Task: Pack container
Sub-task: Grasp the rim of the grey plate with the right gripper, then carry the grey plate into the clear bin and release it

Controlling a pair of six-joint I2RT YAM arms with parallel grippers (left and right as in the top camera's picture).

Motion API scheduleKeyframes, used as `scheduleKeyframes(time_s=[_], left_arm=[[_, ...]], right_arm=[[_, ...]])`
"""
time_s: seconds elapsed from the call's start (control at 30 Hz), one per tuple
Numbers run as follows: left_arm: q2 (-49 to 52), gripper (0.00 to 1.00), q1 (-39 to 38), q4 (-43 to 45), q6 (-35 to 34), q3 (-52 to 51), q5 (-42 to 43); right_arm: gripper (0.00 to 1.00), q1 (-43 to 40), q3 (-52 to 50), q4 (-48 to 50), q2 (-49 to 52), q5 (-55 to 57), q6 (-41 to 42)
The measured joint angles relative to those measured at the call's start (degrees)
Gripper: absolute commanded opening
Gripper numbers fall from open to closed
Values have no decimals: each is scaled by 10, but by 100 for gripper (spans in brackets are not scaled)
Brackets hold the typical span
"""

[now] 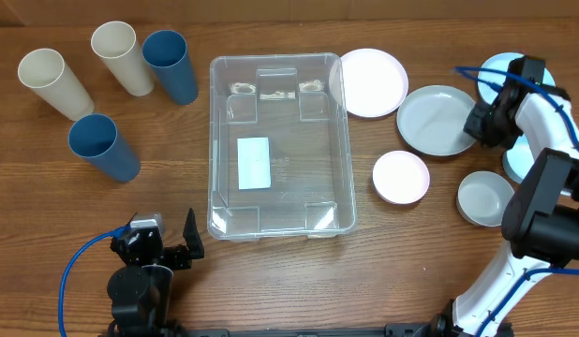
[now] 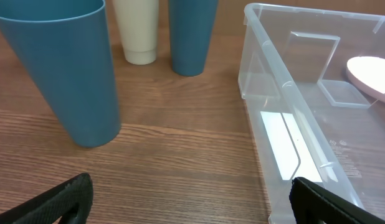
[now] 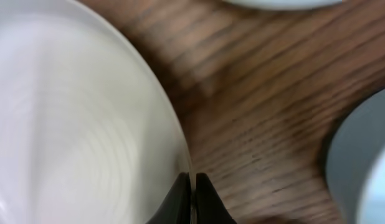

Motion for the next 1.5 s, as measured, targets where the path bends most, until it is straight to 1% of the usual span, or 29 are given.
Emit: scheduleKeyframes(time_s=[0.17,0.23,0.27,0.3,0.4,0.53,0.6,0.67,0.83,0.9,0.97,1.1,1.17,1.37,1.5], left_arm=[[0,100,0,0,0,0,0],[0,100,0,0,0,0,0],[0,100,0,0,0,0,0],[0,100,0,0,0,0,0],[0,100,0,0,0,0,0],[0,100,0,0,0,0,0],[0,100,0,0,0,0,0],[0,100,0,0,0,0,0],[0,100,0,0,0,0,0],[0,100,0,0,0,0,0],[0,100,0,0,0,0,0],[0,100,0,0,0,0,0],[0,100,0,0,0,0,0],[0,100,0,0,0,0,0],[0,100,0,0,0,0,0]], right_arm=[[4,0,96,-83,1,3,6],[4,0,147,-116,2,5,13],[4,0,188,-149,2,5,15],[4,0,205,-156,2,5,16],[4,0,281,-221,3,-5,17],[4,4,378,-280,3,-102,14],[4,17,408,-300,-3,-147,4],[4,48,418,-324,-17,-172,-12],[4,183,421,-382,-44,-195,-59],[4,242,421,-395,-44,-188,-67],[4,275,414,-396,-45,-165,-71],[4,330,342,-389,-47,-148,-73],[4,359,286,-372,-47,-144,-74],[4,439,164,-318,-48,-138,-73],[4,464,117,-274,-49,-136,-73]])
